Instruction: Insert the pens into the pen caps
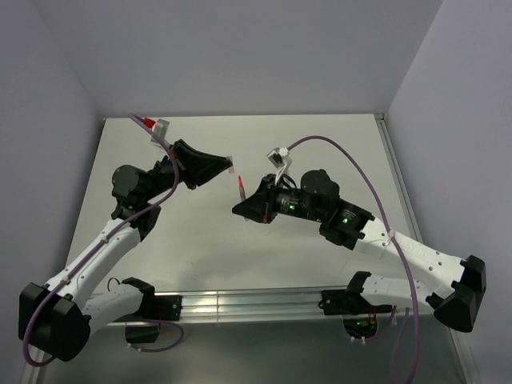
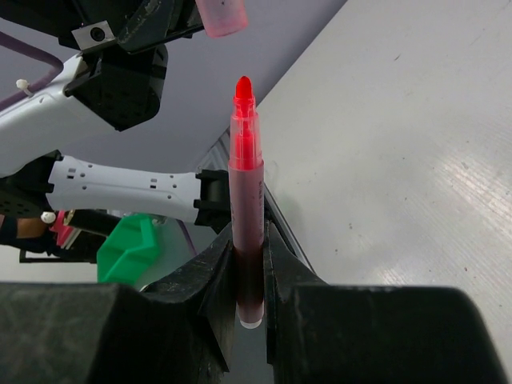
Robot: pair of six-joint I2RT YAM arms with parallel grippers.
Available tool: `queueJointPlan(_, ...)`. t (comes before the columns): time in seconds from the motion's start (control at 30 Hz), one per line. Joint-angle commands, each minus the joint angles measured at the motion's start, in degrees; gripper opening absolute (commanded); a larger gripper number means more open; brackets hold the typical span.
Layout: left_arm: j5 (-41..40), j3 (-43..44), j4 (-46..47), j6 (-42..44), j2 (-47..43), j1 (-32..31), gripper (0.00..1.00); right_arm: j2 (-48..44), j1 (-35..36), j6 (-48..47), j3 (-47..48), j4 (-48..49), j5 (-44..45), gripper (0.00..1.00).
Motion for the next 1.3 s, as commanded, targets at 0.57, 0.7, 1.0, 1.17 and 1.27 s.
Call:
queueJointPlan(0.57, 1.5, -1.7, 5.8, -3.1, -0.7, 1.9, 0.0, 3.8, 2.0, -0.7, 5.7, 3.5, 2.0, 0.0)
queueJointPlan(0.7, 1.9, -1.7, 6.0, -3.3, -0.6, 1.9, 0.0, 4.4, 2.0, -1.0, 6.4, 3.0, 2.2, 0.0)
queueJointPlan(1.0, 2.4, -2.1, 7.0, -4.0, -0.3, 1.9, 0.0, 5.6, 2.2, -0.9, 7.2, 2.7, 2.0, 0.0)
queueJointPlan(1.17, 0.6, -2.0, 5.1, -3.3, -0.8, 2.0, 0.0, 5.8, 2.5, -0.9, 7.4, 2.3, 2.0, 0.0)
queueJointPlan(1.27, 0.4, -2.3, 5.6, -3.8, -0.9, 2.5, 0.0, 5.6, 2.8, -0.8, 7.2, 2.2, 2.3, 0.0)
